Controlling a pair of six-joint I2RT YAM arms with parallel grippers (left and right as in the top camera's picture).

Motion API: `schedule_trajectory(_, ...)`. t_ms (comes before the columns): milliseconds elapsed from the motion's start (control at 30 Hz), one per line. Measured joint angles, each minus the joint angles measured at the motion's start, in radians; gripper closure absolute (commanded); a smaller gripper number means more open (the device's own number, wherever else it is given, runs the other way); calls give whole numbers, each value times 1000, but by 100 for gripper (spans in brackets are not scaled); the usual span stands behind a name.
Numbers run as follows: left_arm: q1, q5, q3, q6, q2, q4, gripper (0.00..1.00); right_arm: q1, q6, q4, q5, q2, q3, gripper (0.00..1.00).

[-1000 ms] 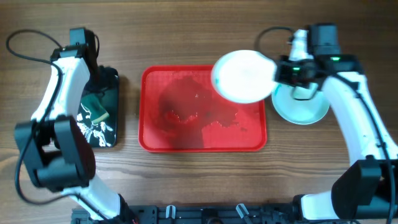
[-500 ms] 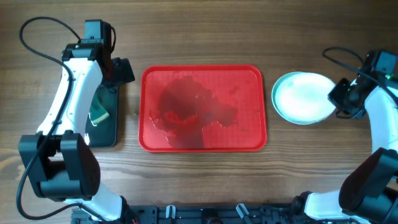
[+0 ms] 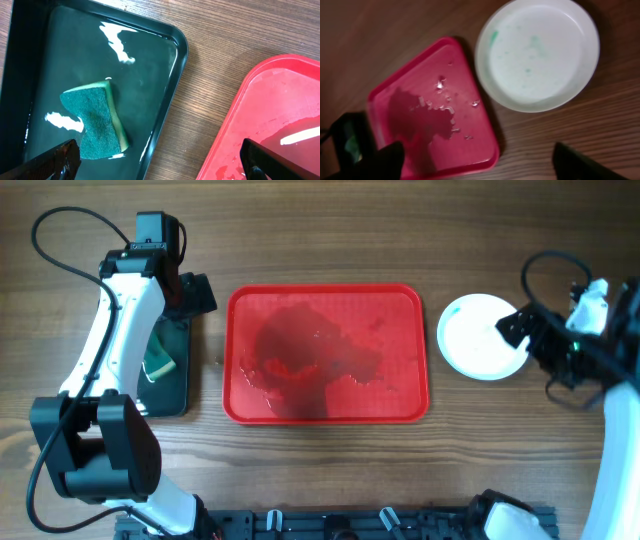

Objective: Clean dirty plates on tray and stack at the side
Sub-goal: 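Release the sponge onto the black tray and retract the right gripper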

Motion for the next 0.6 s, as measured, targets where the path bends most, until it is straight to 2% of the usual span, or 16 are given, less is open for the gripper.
schedule_trajectory(67,0,0,0,0,0,0,0,0,-7,-48,-38,-130,2,0)
schedule_trajectory(233,0,0,0,0,0,0,0,0,-48,-45,-28,-279,2,0)
schedule_trajectory(400,0,0,0,0,0,0,0,0,-215,89,-81,-419,2,0)
schedule_trajectory(500,0,0,0,0,0,0,0,1,-285,109,-137,-512,2,0)
schedule_trajectory(600,0,0,0,0,0,0,0,74,-334,233,-132,-589,-92,0)
